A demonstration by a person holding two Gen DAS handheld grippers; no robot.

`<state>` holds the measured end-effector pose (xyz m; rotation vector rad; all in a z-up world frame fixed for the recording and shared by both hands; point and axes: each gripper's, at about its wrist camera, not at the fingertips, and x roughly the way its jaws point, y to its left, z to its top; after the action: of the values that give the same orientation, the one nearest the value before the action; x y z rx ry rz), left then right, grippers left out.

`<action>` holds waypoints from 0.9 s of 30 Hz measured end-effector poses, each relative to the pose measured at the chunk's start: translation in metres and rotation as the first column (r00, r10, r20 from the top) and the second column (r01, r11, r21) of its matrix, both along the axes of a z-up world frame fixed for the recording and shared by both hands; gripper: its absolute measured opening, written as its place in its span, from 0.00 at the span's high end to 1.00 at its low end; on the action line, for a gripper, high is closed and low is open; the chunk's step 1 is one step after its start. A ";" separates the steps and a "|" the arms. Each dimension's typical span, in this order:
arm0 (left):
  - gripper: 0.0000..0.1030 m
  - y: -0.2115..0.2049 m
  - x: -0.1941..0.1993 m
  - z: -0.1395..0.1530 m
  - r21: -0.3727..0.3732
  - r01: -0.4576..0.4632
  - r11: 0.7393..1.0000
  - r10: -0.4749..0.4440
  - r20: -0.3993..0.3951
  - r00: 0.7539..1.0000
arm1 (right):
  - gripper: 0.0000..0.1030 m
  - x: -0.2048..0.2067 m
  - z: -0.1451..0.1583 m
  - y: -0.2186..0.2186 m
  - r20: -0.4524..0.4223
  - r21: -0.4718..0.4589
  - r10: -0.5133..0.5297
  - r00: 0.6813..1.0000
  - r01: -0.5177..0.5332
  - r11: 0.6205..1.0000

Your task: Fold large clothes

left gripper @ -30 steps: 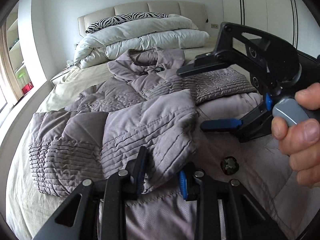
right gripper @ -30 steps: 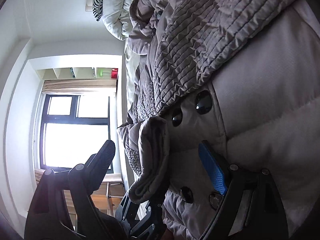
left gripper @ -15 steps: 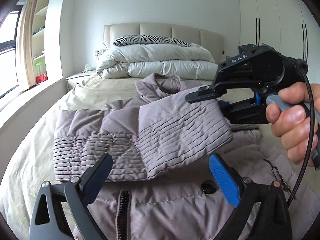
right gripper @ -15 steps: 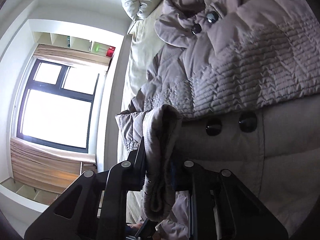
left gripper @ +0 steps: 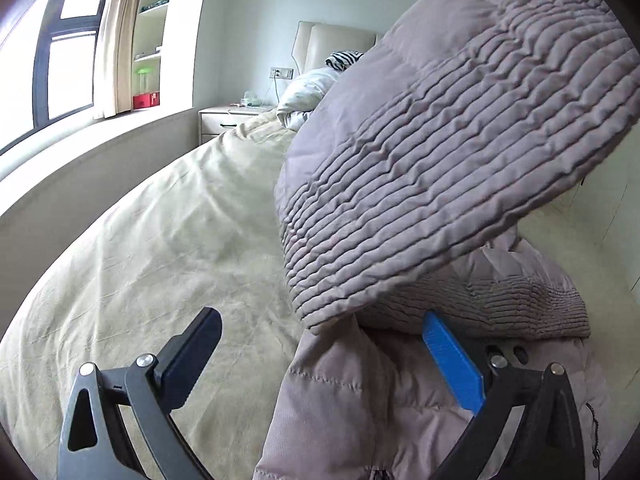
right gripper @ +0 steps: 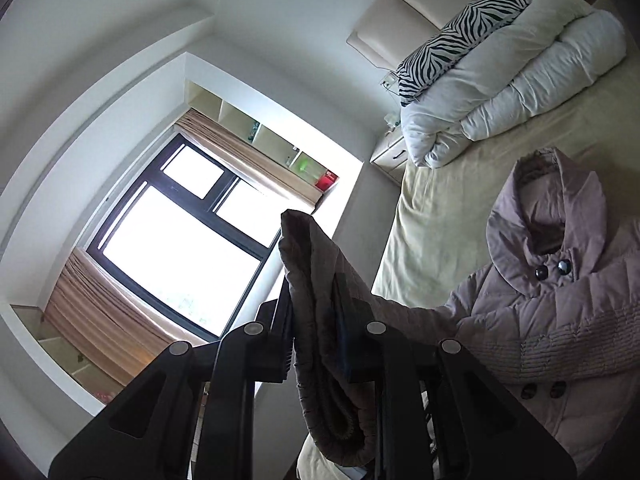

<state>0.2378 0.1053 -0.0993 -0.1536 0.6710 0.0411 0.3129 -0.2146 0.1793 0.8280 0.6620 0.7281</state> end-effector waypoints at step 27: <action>0.16 0.034 0.078 -0.061 0.191 -0.071 0.979 0.105 -0.176 0.979 | 0.85 0.016 -0.393 -0.209 -0.494 -0.115 -0.387 0.778 0.383 0.917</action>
<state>0.3159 0.1389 -0.1602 -0.0012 0.8422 0.2043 0.3285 -0.4231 -0.2133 1.1238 0.9282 0.1183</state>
